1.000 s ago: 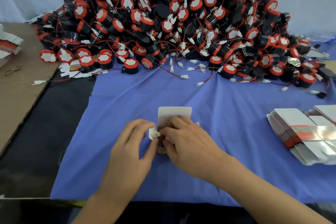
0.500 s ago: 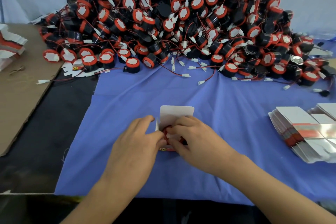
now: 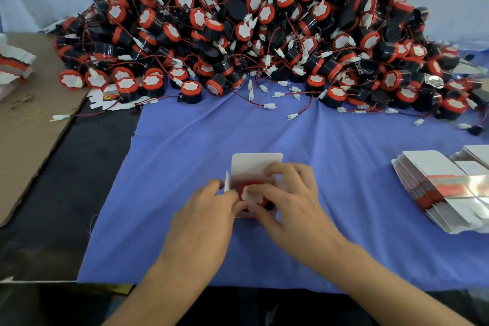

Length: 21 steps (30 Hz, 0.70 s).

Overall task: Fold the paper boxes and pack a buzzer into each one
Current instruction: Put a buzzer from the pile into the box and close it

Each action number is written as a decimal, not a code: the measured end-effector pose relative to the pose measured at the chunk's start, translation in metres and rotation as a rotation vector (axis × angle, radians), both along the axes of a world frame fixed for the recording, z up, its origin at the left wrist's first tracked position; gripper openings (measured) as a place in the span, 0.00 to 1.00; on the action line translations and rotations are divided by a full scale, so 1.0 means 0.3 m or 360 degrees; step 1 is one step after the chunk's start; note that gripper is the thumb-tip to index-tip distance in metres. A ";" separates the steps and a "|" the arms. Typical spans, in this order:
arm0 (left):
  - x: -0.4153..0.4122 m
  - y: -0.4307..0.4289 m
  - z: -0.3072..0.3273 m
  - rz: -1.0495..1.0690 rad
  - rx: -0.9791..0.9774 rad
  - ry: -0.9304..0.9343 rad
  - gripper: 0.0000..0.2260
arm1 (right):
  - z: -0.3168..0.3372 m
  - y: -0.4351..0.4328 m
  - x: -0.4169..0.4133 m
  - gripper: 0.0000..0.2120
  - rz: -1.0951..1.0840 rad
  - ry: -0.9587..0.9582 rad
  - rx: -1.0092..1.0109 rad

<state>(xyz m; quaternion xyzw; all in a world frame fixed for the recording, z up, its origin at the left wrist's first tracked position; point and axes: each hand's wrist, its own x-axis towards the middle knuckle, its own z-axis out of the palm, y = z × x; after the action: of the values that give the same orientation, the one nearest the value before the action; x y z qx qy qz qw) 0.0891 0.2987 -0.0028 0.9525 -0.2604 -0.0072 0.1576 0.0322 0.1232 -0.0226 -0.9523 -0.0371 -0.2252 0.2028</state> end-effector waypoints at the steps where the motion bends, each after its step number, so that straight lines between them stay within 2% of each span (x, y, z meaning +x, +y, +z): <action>1: -0.007 0.000 0.000 -0.0027 0.0070 -0.0011 0.15 | -0.018 0.005 -0.009 0.12 -0.0040 0.0005 0.0175; 3: -0.013 -0.002 0.000 -0.0063 0.0097 -0.0030 0.17 | -0.044 0.022 -0.024 0.21 -0.0126 -0.0015 0.0507; 5: -0.008 0.001 -0.004 -0.0093 -0.0017 -0.0046 0.18 | -0.064 0.039 -0.031 0.27 -0.0208 -0.0055 0.0824; 7: -0.001 0.007 -0.020 -0.0137 -0.0243 -0.0008 0.11 | -0.075 0.047 -0.037 0.27 -0.0268 0.0028 0.1141; 8: -0.003 0.010 -0.032 -0.0111 -0.0439 0.0053 0.05 | -0.078 0.047 -0.039 0.25 -0.0291 0.0089 0.1223; 9: -0.007 0.011 -0.042 -0.0050 -0.0652 0.0149 0.05 | -0.082 0.045 -0.039 0.22 -0.0309 0.0127 0.1241; 11: -0.022 0.015 -0.069 0.0059 -0.1034 0.0294 0.19 | -0.085 0.037 -0.037 0.16 -0.0295 0.0124 0.1253; 12: -0.026 0.016 -0.077 0.0073 -0.1149 0.0303 0.19 | -0.084 0.034 -0.032 0.13 -0.0266 0.0087 0.1288; 13: -0.027 0.016 -0.085 0.0056 -0.1219 0.0271 0.16 | -0.084 0.033 -0.028 0.09 -0.0231 0.0047 0.1316; 15: -0.024 0.017 -0.104 0.0002 -0.1256 0.0192 0.08 | -0.085 0.032 -0.021 0.05 -0.0189 -0.0010 0.1306; 17: -0.008 0.010 -0.121 -0.0006 -0.1267 0.0191 0.09 | -0.091 0.026 -0.017 0.05 -0.0221 -0.0033 0.1259; 20: 0.012 -0.008 -0.134 0.0059 -0.1287 0.0301 0.05 | -0.100 0.016 -0.011 0.10 -0.0264 -0.0017 0.1261; 21: 0.019 -0.011 -0.137 0.0079 -0.1330 0.0362 0.09 | -0.103 0.015 -0.009 0.11 -0.0257 0.0001 0.1327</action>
<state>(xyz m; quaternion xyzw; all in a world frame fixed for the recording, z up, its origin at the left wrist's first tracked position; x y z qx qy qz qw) 0.0948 0.2953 -0.0438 0.8060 -0.1988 -0.0023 0.5575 0.0296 0.1278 -0.0537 -0.7887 0.1320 -0.2357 0.5523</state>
